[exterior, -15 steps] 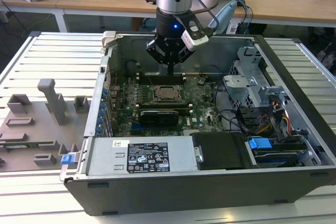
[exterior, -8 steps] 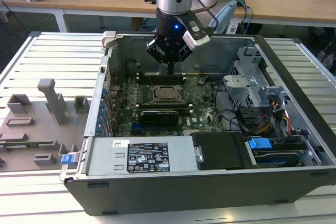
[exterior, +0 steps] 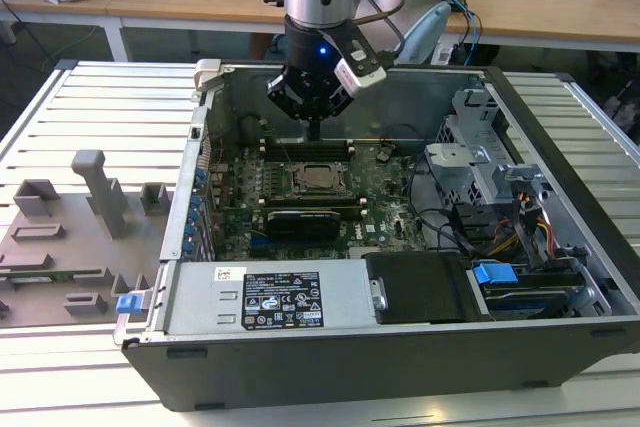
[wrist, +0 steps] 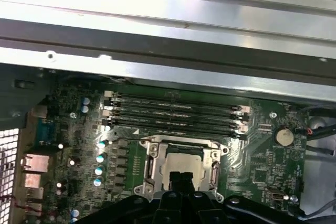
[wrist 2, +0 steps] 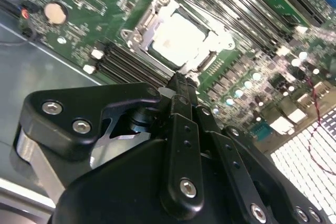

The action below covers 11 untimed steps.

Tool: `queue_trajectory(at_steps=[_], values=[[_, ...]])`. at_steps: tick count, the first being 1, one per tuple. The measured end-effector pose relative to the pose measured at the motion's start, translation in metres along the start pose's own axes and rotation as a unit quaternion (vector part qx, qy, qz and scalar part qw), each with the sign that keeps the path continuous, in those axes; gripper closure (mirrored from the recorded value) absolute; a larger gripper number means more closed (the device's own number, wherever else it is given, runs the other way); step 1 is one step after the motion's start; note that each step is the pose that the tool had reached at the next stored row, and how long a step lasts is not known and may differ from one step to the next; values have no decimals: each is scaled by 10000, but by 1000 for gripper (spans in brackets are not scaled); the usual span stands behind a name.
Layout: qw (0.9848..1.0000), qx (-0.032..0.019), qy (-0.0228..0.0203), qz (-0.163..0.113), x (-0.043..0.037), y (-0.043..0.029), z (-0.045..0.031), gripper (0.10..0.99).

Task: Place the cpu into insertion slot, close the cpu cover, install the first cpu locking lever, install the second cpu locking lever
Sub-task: 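Install the first cpu locking lever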

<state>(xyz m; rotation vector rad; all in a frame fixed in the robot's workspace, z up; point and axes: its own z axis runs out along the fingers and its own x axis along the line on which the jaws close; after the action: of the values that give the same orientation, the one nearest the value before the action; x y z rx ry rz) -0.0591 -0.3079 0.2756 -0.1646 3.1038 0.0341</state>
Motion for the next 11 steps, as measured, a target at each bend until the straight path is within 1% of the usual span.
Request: queue_trajectory(at_steps=[2,3,5,6,11], values=[[10000,0,-1,0,62,7,-2,980],[10000,0,0,0,113,12,-3,980],[10000,0,0,1,161,17,-5,980],[10000,0,0,0,199,21,-6,980],[10000,0,-1,0,314,34,-9,980]])
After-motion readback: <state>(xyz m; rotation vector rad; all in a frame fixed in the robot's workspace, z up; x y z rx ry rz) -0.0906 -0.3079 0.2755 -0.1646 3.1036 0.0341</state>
